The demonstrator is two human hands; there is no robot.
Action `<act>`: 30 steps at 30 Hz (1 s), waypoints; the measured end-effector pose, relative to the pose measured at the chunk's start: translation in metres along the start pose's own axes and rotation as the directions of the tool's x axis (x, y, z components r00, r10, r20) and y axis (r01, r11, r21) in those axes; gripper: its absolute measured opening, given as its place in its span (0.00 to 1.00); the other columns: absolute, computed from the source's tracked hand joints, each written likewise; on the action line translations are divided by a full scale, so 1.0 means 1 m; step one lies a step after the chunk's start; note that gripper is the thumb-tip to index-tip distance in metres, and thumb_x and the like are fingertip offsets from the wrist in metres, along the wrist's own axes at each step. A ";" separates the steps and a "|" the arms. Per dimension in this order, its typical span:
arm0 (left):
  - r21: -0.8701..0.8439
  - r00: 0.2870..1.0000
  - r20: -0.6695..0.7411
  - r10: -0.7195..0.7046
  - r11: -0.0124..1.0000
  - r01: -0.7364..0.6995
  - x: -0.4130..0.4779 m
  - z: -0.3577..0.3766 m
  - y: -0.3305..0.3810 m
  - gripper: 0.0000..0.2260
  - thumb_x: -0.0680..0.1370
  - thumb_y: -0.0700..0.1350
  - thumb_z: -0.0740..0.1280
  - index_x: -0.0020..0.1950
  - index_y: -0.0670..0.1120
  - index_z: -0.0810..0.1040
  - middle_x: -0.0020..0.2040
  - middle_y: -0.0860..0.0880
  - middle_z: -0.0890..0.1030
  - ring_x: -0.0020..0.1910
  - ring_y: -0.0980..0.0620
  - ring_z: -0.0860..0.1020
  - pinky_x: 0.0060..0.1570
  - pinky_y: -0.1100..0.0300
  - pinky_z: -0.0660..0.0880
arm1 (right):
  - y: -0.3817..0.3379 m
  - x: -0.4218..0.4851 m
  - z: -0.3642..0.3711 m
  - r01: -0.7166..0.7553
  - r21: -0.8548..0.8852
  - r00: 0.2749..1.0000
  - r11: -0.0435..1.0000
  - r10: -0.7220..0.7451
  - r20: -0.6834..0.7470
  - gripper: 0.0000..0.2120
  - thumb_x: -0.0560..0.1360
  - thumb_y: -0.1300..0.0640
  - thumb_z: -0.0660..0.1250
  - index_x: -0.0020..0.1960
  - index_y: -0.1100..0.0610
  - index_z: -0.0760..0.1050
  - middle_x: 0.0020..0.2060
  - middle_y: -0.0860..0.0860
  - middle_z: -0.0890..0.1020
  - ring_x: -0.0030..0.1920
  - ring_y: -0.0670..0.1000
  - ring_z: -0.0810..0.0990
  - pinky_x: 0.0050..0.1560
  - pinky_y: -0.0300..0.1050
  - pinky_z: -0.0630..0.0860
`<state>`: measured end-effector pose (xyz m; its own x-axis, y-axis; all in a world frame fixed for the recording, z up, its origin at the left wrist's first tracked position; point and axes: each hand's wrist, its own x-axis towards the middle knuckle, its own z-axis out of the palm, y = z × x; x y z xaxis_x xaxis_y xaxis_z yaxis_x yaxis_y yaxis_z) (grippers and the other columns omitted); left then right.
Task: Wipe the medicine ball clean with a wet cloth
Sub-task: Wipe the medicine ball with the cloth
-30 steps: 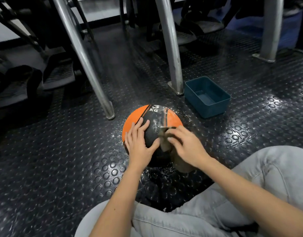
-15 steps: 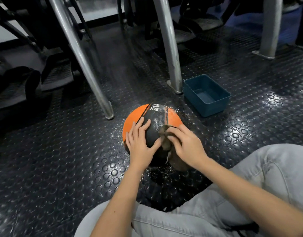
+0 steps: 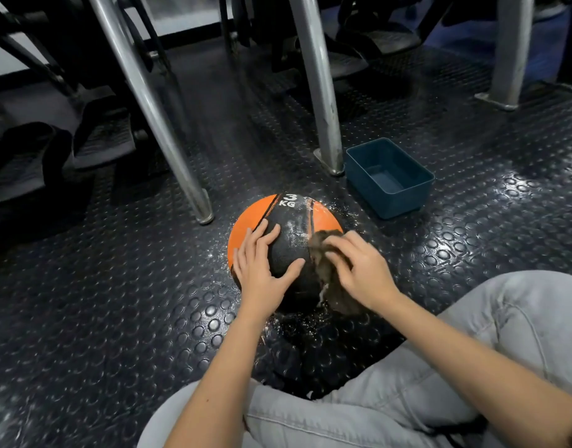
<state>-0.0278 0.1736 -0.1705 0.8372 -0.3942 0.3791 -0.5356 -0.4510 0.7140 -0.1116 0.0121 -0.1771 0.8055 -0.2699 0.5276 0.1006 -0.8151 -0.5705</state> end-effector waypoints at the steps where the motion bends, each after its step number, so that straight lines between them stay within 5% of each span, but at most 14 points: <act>1: -0.001 1.000 0.016 0.004 1.000 -0.004 0.001 -0.002 -0.001 0.28 0.67 0.65 0.62 0.65 0.62 0.62 0.69 0.65 0.58 0.72 0.63 0.50 0.73 0.50 0.43 | 0.008 0.007 -0.001 -0.050 -0.018 0.999 0.999 0.049 -0.013 0.12 0.77 0.55 0.60 0.55 0.59 0.77 0.45 0.54 0.77 0.44 0.53 0.76 0.46 0.45 0.72; 4: 0.014 0.999 0.037 0.024 1.000 -0.024 0.001 -0.002 -0.001 0.28 0.67 0.66 0.62 0.66 0.63 0.61 0.69 0.64 0.58 0.71 0.65 0.48 0.73 0.48 0.43 | 0.027 0.028 0.000 -0.313 0.055 0.949 0.948 0.315 -0.028 0.11 0.79 0.59 0.62 0.59 0.59 0.77 0.49 0.54 0.77 0.51 0.56 0.76 0.51 0.45 0.71; 6: 0.023 1.000 0.015 0.025 0.999 -0.025 0.002 0.000 0.000 0.28 0.67 0.66 0.61 0.66 0.62 0.62 0.69 0.63 0.59 0.71 0.64 0.49 0.73 0.47 0.44 | 0.023 0.022 0.006 -0.344 0.081 0.935 0.936 0.349 -0.061 0.10 0.78 0.60 0.63 0.58 0.58 0.77 0.48 0.52 0.77 0.51 0.54 0.76 0.51 0.43 0.69; 13: -0.015 1.000 -0.006 -0.018 1.000 0.018 0.008 -0.003 -0.001 0.29 0.67 0.66 0.61 0.66 0.61 0.63 0.70 0.63 0.60 0.74 0.58 0.52 0.73 0.47 0.44 | -0.004 -0.018 0.015 0.127 -0.028 0.992 0.992 -0.127 -0.003 0.10 0.76 0.55 0.62 0.53 0.58 0.77 0.43 0.52 0.78 0.42 0.50 0.75 0.42 0.41 0.70; 16: -0.024 1.000 0.000 -0.030 0.999 0.030 0.009 -0.003 0.001 0.30 0.66 0.66 0.61 0.66 0.61 0.63 0.70 0.64 0.58 0.74 0.59 0.51 0.73 0.49 0.43 | 0.009 0.005 0.013 -0.100 0.046 0.991 0.994 0.104 -0.079 0.10 0.77 0.57 0.62 0.55 0.58 0.77 0.46 0.52 0.78 0.46 0.50 0.76 0.46 0.42 0.70; 20: -0.011 0.999 0.015 -0.048 0.999 0.048 0.010 -0.003 0.001 0.30 0.67 0.67 0.60 0.67 0.62 0.61 0.70 0.64 0.56 0.73 0.62 0.48 0.72 0.52 0.40 | 0.028 0.022 0.015 -0.432 0.162 0.893 0.887 0.446 -0.061 0.12 0.78 0.61 0.62 0.60 0.59 0.76 0.51 0.53 0.78 0.54 0.52 0.76 0.56 0.46 0.71; 23: -0.013 0.998 -0.003 -0.065 0.998 0.065 0.011 -0.003 0.001 0.30 0.66 0.67 0.59 0.67 0.61 0.61 0.70 0.63 0.57 0.74 0.60 0.49 0.73 0.51 0.40 | 0.005 0.002 0.023 -0.321 0.200 0.929 0.926 0.349 -0.126 0.10 0.77 0.61 0.64 0.58 0.60 0.77 0.47 0.51 0.77 0.49 0.48 0.75 0.53 0.39 0.69; 27: -0.012 0.998 -0.002 -0.069 0.998 0.069 0.012 -0.005 -0.002 0.31 0.66 0.67 0.59 0.67 0.61 0.61 0.70 0.63 0.58 0.75 0.57 0.50 0.72 0.52 0.40 | -0.017 -0.019 0.026 -0.104 0.203 0.993 0.974 0.114 -0.035 0.10 0.76 0.56 0.63 0.55 0.59 0.77 0.45 0.46 0.75 0.46 0.45 0.75 0.49 0.34 0.70; 30: -0.015 0.997 0.016 -0.079 0.997 0.079 0.013 -0.007 -0.004 0.31 0.66 0.67 0.60 0.67 0.62 0.61 0.70 0.64 0.57 0.75 0.57 0.50 0.71 0.54 0.40 | -0.003 0.000 0.021 -0.197 0.241 0.972 0.950 0.221 -0.077 0.08 0.75 0.61 0.66 0.54 0.58 0.78 0.46 0.46 0.76 0.47 0.43 0.75 0.52 0.36 0.70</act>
<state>-0.0136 0.1762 -0.1643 0.8751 -0.3698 0.3122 -0.4659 -0.4691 0.7502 -0.0997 0.0257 -0.1882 0.7606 -0.4817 0.4353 0.0781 -0.5977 -0.7979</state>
